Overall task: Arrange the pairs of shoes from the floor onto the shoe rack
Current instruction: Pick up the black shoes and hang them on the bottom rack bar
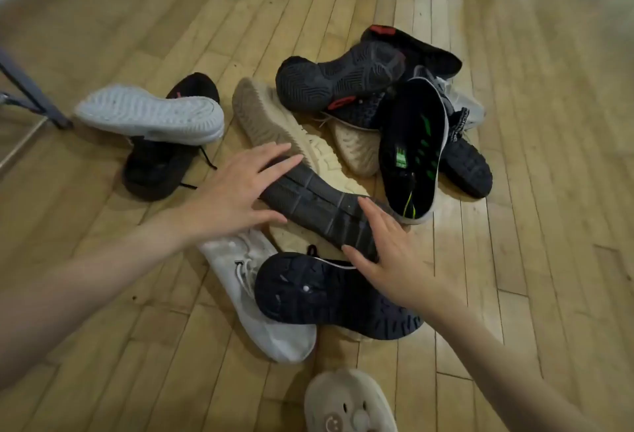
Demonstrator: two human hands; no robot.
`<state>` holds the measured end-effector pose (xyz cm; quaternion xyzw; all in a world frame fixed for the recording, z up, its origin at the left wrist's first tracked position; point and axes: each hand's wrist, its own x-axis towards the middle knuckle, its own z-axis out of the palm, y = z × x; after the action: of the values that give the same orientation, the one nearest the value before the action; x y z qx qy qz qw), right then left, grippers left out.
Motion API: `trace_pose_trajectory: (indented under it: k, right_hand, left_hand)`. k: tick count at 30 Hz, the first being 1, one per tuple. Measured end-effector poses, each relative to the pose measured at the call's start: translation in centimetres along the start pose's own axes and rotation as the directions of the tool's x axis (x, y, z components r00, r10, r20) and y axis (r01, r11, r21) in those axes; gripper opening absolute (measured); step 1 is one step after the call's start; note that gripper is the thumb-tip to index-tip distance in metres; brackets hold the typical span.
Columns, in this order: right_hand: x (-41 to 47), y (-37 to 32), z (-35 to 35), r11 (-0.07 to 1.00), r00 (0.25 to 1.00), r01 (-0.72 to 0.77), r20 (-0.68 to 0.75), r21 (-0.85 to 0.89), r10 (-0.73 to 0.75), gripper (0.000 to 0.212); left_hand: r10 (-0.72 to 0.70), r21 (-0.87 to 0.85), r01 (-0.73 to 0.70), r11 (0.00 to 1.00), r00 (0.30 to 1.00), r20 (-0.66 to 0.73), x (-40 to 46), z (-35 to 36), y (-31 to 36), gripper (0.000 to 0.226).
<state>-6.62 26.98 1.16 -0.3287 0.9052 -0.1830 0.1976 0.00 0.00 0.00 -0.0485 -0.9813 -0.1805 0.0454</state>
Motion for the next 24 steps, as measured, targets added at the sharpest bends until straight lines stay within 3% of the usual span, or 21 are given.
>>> trace_pose_trajectory:
  k: [4, 8, 14, 16, 19, 24]
  right_hand:
    - [0.8, -0.5, 0.4, 0.998, 1.0, -0.025, 0.004, -0.066, 0.025, 0.077]
    - [1.0, -0.7, 0.9, 0.998, 0.999, -0.039, -0.02, -0.052, 0.038, 0.076]
    - [0.8, -1.7, 1.1, 0.998, 0.996, -0.005, -0.092, -0.061, -0.001, 0.076]
    - [1.0, -2.1, 1.2, 0.996, 0.993, 0.025, -0.115, -0.082, -0.035, 0.077]
    - [1.7, -2.7, 1.3, 0.985, 0.987, 0.089, -0.119, -0.15, -0.108, 0.077]
    - [2.8, -4.6, 1.1, 0.972, 0.929, 0.15, -0.309, -0.183, -0.202, 0.078]
  left_hand:
    - [-0.04, -0.028, 0.045, 0.999, 0.989, 0.145, 1.3, -0.5, -0.6, 0.092]
    - [-0.037, -0.103, 0.045, 0.994, 0.996, 0.081, 0.9, -0.8, 0.1, 0.078]
    - [-0.131, -0.26, 0.12, 0.958, 0.991, -0.024, -2.1, -0.4, 0.9, 0.076]
    - [-0.243, -0.378, 0.195, 0.905, 0.966, -0.084, -3.5, -0.5, 0.7, 0.078]
    - [-0.508, -0.535, 0.382, 0.753, 0.855, -0.105, -5.5, -1.1, -0.4, 0.076]
    - [-0.639, -0.745, 0.436, 0.505, 0.769, 0.017, -8.4, -2.1, -0.7, 0.049]
